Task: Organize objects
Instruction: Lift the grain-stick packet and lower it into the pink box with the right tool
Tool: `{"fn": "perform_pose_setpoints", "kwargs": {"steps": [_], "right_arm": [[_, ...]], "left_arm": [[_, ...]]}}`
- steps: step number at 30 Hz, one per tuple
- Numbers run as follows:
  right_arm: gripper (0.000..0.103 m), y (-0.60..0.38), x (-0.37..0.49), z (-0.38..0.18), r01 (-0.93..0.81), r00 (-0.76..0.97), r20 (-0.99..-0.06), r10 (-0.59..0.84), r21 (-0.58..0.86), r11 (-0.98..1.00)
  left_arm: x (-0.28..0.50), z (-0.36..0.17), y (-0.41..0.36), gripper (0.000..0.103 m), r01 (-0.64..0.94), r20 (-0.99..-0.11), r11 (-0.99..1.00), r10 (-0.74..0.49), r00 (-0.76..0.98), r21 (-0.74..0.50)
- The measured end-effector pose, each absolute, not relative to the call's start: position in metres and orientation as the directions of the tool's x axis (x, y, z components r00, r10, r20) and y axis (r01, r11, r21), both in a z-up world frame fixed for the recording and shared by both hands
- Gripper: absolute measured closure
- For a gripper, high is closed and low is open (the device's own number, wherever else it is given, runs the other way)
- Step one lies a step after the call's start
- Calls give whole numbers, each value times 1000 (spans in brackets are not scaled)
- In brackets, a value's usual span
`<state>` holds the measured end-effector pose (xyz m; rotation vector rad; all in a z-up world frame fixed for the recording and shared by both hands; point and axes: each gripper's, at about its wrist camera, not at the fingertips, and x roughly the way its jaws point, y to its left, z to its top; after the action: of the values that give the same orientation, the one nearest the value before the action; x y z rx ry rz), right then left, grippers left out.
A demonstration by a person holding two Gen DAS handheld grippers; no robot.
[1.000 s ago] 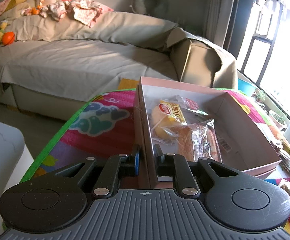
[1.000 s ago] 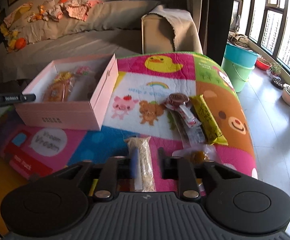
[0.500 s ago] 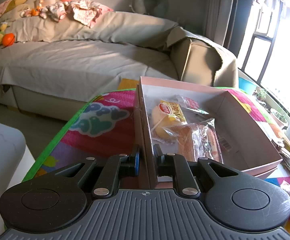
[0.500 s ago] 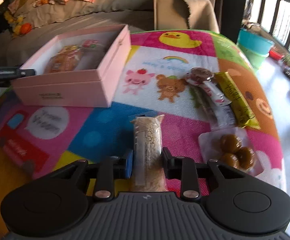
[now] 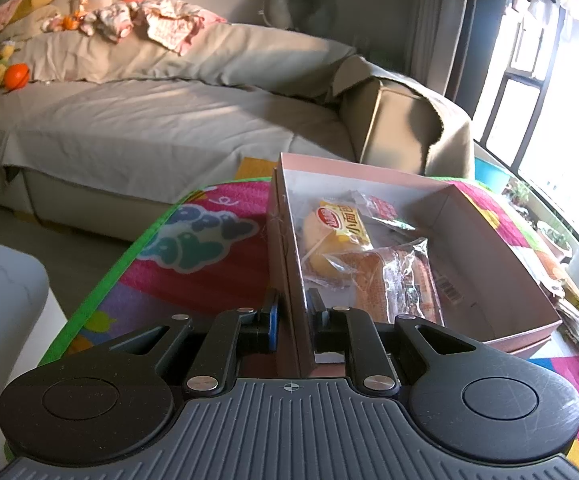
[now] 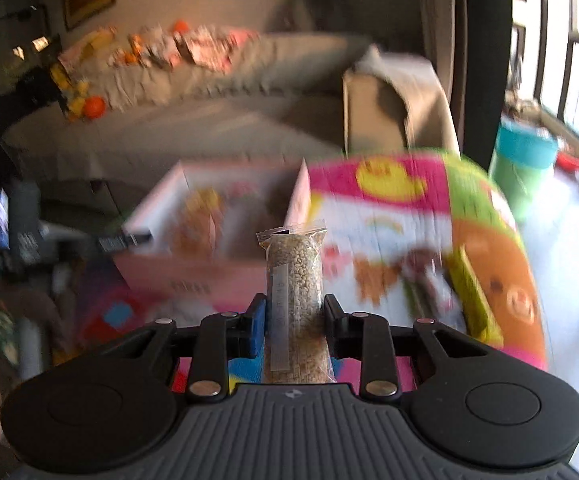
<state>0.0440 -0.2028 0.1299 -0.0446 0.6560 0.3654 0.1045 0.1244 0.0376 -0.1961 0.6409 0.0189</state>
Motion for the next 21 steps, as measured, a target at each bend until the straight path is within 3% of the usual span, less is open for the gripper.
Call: {"fn": "perform_pose_setpoints", "kwargs": {"steps": [7, 14, 16, 18, 21], "right_arm": [[75, -173, 71, 173, -384, 797, -487, 359, 51, 922], [74, -133, 121, 184, -424, 796, -452, 403, 59, 904], [69, -124, 134, 182, -415, 804, -447, 391, 50, 909], [54, -122, 141, 177, -411, 801, -452, 392, 61, 910], [46, -129, 139, 168, -403, 801, -455, 389, 70, 912]], "left_arm": [[104, 38, 124, 86, -75, -593, 981, -47, 803, -180], [104, 38, 125, 86, -74, -594, 981, -47, 803, -179], [104, 38, 125, 86, -72, -594, 981, -49, 803, -177], [104, 38, 125, 86, -70, -594, 982, -49, 803, -177], [104, 38, 126, 86, -71, -593, 981, -50, 804, -178]]}}
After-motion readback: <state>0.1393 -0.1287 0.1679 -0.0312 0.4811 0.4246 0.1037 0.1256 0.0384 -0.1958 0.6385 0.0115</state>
